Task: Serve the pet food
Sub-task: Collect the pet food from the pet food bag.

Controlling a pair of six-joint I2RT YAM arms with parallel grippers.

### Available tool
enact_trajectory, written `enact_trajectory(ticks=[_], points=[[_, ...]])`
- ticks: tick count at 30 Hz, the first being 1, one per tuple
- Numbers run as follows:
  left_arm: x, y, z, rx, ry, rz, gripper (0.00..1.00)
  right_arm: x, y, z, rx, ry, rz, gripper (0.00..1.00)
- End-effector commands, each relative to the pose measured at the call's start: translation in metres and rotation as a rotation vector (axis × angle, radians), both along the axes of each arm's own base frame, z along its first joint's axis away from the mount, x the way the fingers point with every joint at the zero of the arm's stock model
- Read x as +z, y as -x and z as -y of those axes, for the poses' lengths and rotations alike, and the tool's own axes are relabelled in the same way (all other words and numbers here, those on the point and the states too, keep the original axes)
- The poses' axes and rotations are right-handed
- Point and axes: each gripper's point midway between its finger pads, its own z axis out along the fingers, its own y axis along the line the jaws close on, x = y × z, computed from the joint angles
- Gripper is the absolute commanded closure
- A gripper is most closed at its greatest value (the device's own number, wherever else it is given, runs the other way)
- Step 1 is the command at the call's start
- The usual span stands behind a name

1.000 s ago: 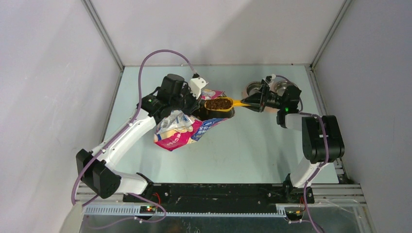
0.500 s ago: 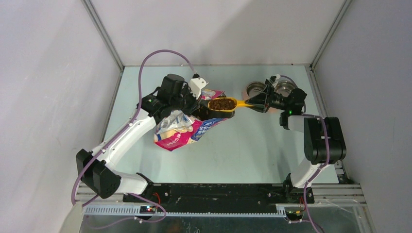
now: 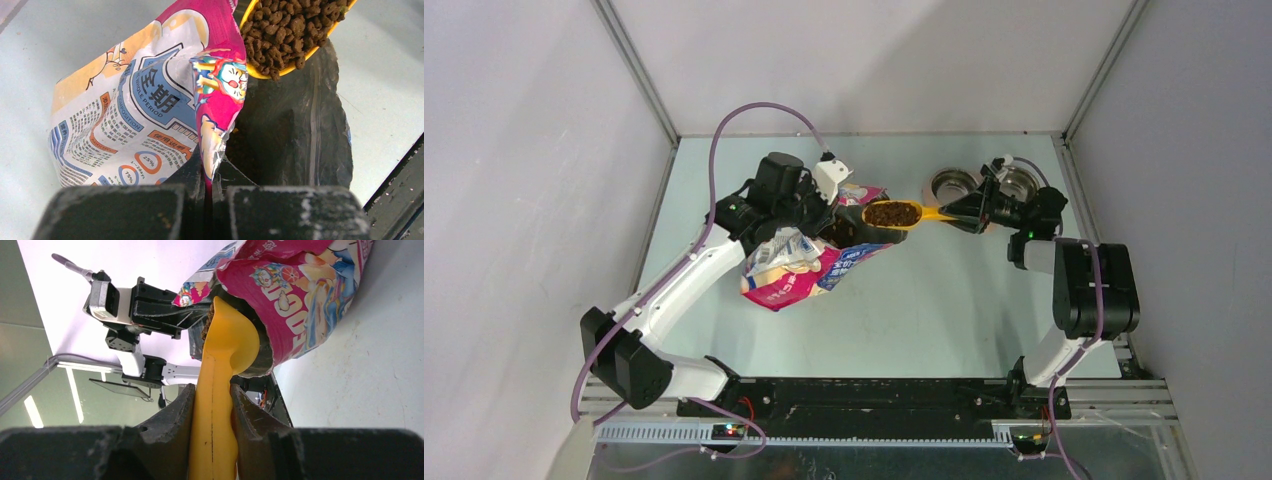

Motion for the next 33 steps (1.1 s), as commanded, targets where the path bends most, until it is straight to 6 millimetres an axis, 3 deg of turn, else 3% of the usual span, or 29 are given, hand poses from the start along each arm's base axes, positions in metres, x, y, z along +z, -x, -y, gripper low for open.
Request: enact_trajectory(ticks=[1, 23, 33], points=[[0.013, 0.018, 0.010, -0.083, 0.055, -0.006, 1.00, 0.002, 0.002, 0.004, -0.021, 0.033, 0.068, 1.00], [0.013, 0.019, 0.009, -0.082, 0.056, -0.003, 1.00, 0.007, 0.008, 0.028, -0.079, 0.051, 0.079, 1.00], [0.013, 0.019, 0.009, -0.081, 0.056, -0.004, 1.00, -0.001, 0.007, 0.021, -0.079, 0.062, 0.050, 1.00]])
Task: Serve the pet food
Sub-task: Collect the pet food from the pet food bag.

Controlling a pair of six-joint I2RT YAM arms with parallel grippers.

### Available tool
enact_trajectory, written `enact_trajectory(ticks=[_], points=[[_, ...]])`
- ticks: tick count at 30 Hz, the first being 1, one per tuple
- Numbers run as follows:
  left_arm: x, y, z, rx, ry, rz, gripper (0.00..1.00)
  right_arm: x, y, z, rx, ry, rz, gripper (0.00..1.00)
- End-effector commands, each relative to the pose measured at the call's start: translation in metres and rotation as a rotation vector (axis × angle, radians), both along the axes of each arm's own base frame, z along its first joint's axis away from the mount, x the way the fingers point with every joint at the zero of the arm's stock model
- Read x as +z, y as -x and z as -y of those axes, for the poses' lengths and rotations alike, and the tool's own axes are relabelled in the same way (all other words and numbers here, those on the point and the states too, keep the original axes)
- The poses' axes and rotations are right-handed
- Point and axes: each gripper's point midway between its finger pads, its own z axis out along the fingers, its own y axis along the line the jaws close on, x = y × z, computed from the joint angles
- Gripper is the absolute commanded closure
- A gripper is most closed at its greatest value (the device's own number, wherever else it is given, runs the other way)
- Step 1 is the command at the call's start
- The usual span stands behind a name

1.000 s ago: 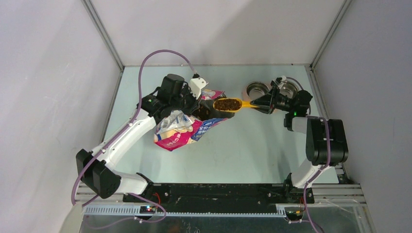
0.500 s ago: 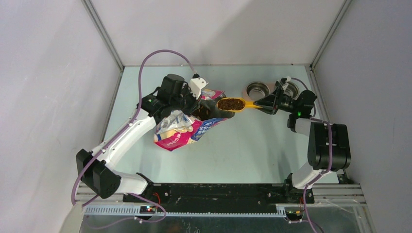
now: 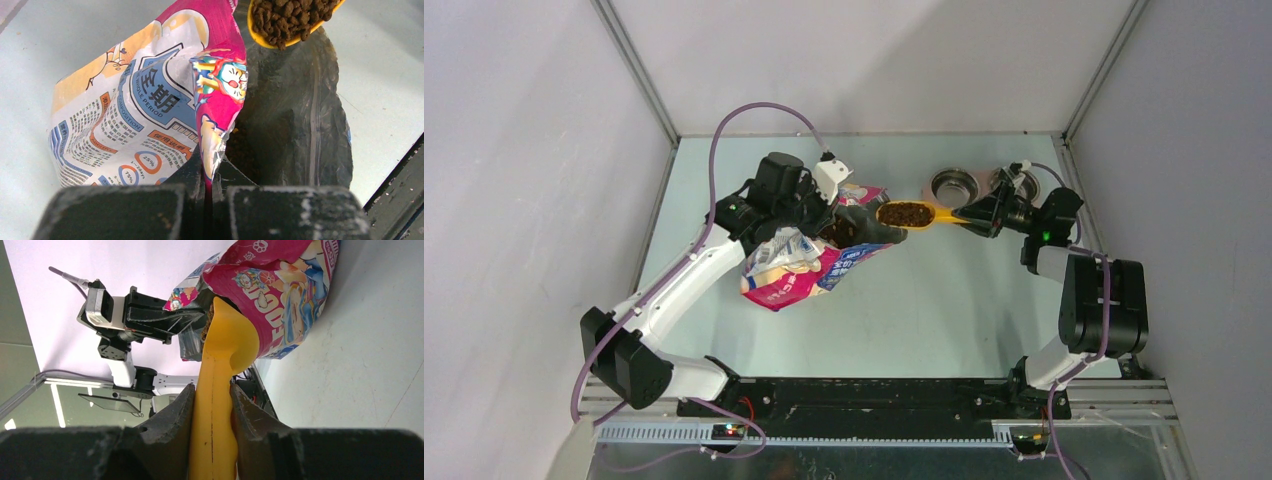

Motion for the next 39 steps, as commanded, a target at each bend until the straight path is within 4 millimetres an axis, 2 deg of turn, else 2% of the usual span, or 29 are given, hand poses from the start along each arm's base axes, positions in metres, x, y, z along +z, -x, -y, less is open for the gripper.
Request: enact_trajectory(ticks=[1, 2, 7, 8, 9, 11, 18, 21, 22, 25, 39], points=[[0.013, 0.018, 0.009, -0.081, 0.056, -0.003, 1.00, 0.007, 0.006, -0.009, 0.015, 0.028, 0.066, 1.00], [0.013, 0.018, 0.009, -0.080, 0.056, -0.004, 1.00, 0.004, 0.007, -0.014, 0.022, 0.028, 0.029, 1.00], [0.013, 0.018, 0.011, -0.083, 0.058, -0.007, 1.00, 0.005, 0.000, -0.038, 0.042, 0.097, 0.066, 1.00], [0.013, 0.018, 0.011, -0.084, 0.057, -0.009, 1.00, 0.005, -0.006, -0.039, 0.024, 0.115, 0.026, 1.00], [0.013, 0.018, 0.011, -0.084, 0.057, -0.009, 1.00, 0.004, -0.003, -0.049, 0.047, 0.142, 0.067, 1.00], [0.014, 0.019, 0.011, -0.083, 0.057, -0.008, 1.00, 0.002, -0.010, -0.054, 0.023, 0.192, 0.069, 1.00], [0.014, 0.020, 0.010, -0.085, 0.056, -0.001, 1.00, -0.001, -0.016, -0.043, -0.011, 0.217, 0.027, 1.00], [0.015, 0.020, 0.011, -0.088, 0.058, -0.002, 1.00, 0.006, -0.009, -0.044, 0.036, 0.137, 0.054, 1.00], [0.015, 0.020, 0.011, -0.088, 0.059, -0.003, 1.00, 0.009, -0.007, -0.045, 0.045, 0.104, 0.008, 1.00], [0.014, 0.020, 0.010, -0.087, 0.056, -0.003, 1.00, 0.013, -0.004, -0.036, 0.046, 0.058, 0.017, 1.00], [0.012, 0.020, 0.010, -0.090, 0.050, -0.008, 1.00, 0.017, 0.003, -0.022, 0.054, 0.011, 0.057, 1.00]])
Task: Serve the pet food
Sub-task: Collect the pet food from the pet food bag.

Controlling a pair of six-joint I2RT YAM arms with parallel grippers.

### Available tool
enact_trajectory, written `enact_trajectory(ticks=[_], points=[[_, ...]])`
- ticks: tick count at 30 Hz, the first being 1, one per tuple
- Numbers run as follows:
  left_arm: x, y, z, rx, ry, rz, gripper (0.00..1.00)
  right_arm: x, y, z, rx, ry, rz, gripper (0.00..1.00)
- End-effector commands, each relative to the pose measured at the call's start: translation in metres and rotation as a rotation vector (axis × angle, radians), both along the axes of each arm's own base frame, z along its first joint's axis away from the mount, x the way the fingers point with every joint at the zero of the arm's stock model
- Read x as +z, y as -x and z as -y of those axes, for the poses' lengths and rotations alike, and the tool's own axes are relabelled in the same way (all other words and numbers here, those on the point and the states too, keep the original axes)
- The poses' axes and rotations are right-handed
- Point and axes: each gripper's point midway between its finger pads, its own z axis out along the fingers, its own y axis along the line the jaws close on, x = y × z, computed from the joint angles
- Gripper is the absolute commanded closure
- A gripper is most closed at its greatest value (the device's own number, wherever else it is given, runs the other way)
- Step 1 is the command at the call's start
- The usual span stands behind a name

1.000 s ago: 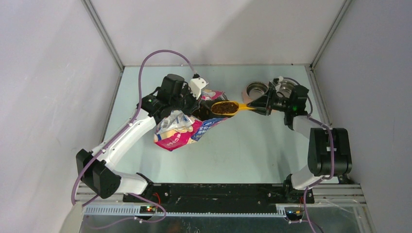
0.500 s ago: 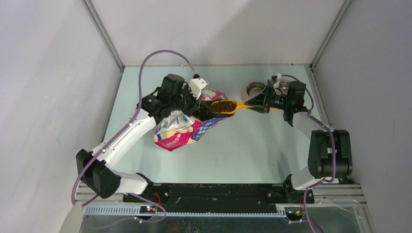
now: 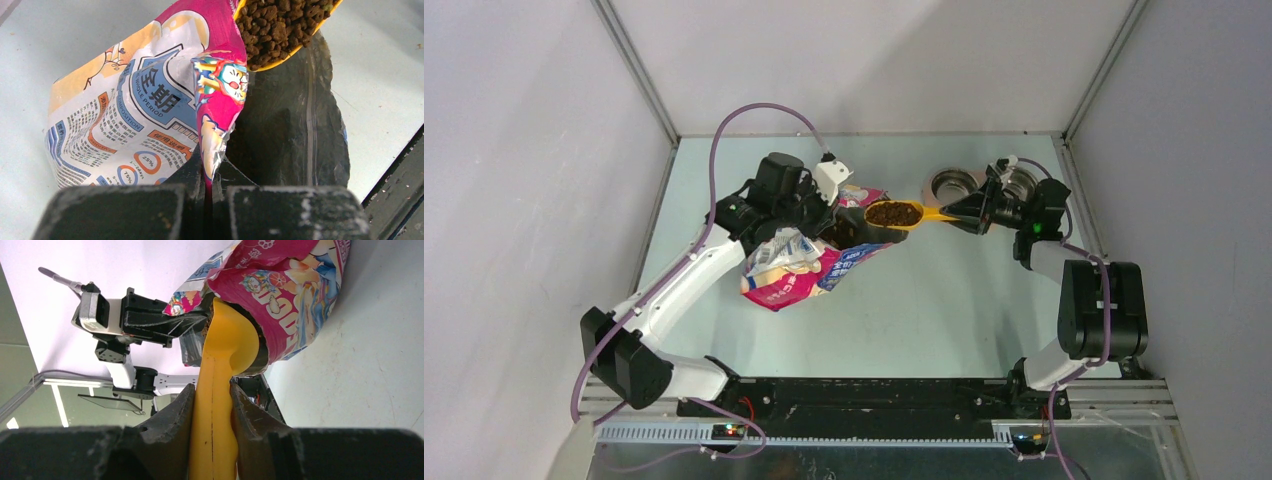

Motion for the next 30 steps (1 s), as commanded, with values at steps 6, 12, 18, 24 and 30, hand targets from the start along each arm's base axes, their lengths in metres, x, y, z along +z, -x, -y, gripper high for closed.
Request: enact_trajectory(ticks=[6, 12, 18, 24, 30], points=[[0.013, 0.018, 0.009, -0.079, 0.048, 0.002, 1.00, 0.014, 0.008, 0.009, 0.029, -0.012, 0.103, 1.00], [0.013, 0.018, 0.009, -0.080, 0.050, 0.003, 1.00, 0.011, 0.008, 0.017, 0.016, -0.012, 0.093, 1.00], [0.012, 0.018, 0.009, -0.081, 0.050, 0.002, 1.00, 0.012, 0.006, 0.023, -0.006, -0.014, 0.096, 1.00], [0.013, 0.018, 0.009, -0.081, 0.049, 0.003, 1.00, 0.015, 0.003, 0.030, -0.027, -0.018, 0.098, 1.00], [0.013, 0.018, 0.009, -0.081, 0.050, 0.003, 1.00, 0.018, -0.003, 0.044, -0.069, -0.031, 0.102, 1.00]])
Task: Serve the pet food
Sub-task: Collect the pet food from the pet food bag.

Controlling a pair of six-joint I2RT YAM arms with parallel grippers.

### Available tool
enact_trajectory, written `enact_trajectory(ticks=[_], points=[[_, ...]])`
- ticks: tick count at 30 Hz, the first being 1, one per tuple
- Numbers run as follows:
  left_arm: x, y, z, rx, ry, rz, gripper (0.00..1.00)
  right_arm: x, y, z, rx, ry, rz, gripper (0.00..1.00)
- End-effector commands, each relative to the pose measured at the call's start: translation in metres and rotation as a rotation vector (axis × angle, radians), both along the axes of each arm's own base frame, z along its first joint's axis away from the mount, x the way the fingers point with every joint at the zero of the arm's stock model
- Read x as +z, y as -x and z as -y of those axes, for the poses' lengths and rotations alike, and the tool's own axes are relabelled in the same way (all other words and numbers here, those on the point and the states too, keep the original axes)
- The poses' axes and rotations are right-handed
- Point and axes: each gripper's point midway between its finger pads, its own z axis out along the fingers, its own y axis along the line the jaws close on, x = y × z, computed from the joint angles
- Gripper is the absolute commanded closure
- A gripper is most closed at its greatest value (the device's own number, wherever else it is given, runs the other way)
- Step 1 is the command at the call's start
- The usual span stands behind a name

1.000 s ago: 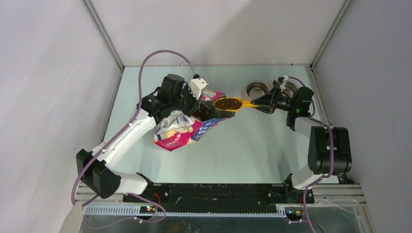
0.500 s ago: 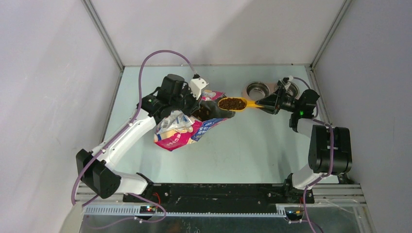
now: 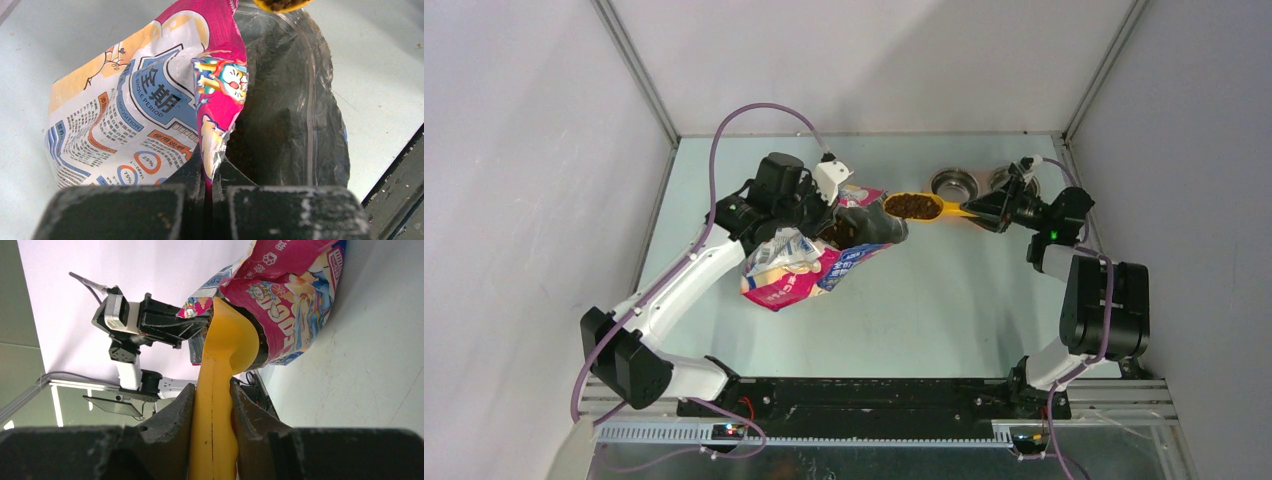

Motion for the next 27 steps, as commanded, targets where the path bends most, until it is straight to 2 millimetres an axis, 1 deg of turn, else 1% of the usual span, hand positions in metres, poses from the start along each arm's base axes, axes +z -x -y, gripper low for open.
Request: enact_trajectory(ticks=[1, 7, 12, 20, 27], points=[[0.013, 0.018, 0.009, -0.082, 0.050, 0.002, 1.00, 0.007, -0.003, 0.010, -0.025, -0.004, 0.053, 1.00], [0.013, 0.018, 0.009, -0.082, 0.050, 0.002, 1.00, 0.008, -0.010, 0.022, -0.064, -0.022, 0.055, 1.00], [0.013, 0.018, 0.009, -0.082, 0.050, 0.003, 1.00, 0.008, -0.016, 0.037, -0.106, -0.034, 0.055, 1.00], [0.014, 0.018, 0.009, -0.084, 0.052, 0.004, 1.00, 0.009, -0.022, 0.051, -0.152, -0.033, 0.065, 1.00], [0.015, 0.019, 0.009, -0.083, 0.054, 0.005, 1.00, 0.008, -0.032, 0.067, -0.203, -0.034, 0.071, 1.00]])
